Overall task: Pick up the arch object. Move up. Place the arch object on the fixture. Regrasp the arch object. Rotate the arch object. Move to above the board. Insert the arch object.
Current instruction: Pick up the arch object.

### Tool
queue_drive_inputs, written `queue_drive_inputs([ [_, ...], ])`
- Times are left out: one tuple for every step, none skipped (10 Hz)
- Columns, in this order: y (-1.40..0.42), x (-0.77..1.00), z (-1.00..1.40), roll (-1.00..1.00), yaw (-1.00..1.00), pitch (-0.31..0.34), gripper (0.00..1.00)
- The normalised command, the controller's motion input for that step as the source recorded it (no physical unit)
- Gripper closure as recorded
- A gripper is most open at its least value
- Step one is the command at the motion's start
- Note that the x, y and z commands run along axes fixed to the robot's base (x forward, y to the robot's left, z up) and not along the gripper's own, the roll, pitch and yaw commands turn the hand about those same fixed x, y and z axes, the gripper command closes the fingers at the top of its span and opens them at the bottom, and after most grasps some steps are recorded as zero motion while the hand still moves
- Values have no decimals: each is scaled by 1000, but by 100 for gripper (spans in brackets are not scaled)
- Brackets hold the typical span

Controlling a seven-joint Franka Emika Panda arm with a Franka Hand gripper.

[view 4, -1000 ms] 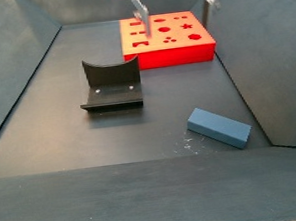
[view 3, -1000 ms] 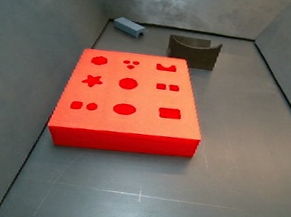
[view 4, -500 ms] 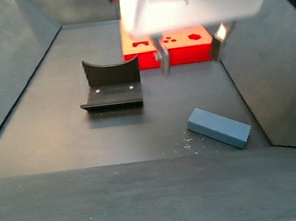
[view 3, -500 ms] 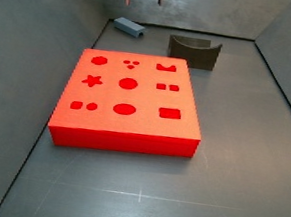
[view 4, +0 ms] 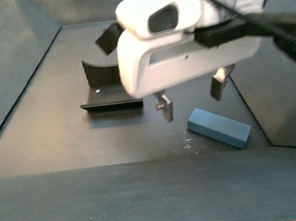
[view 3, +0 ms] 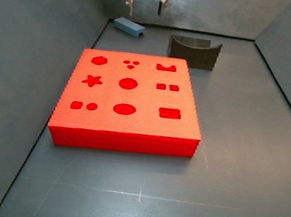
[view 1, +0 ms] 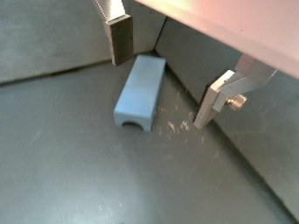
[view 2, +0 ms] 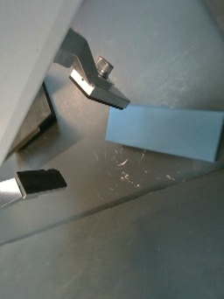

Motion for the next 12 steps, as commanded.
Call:
queue_drive_inputs([
  [-20,103,-571,-156,263,233,0],
  [-66,3,-611,-147,274,200,0],
  [0,0,-551,-129,306,116,0],
  [0,-106,-354,-4,320,3,0],
  [0,-69,-100,11,300,0,0],
  [-43,-37,0,87,237,-1,0],
  [-91,-391,0,140,300,-134,0],
  [-66,-451,0,133,389,-176,0],
  [-3,-400,0,101,380,-164,0],
  [0,-226,0,54,331,-99,0],
  [0,-20,-111,57,234,-16,0],
  [0,3,-306,21,149,3,0],
])
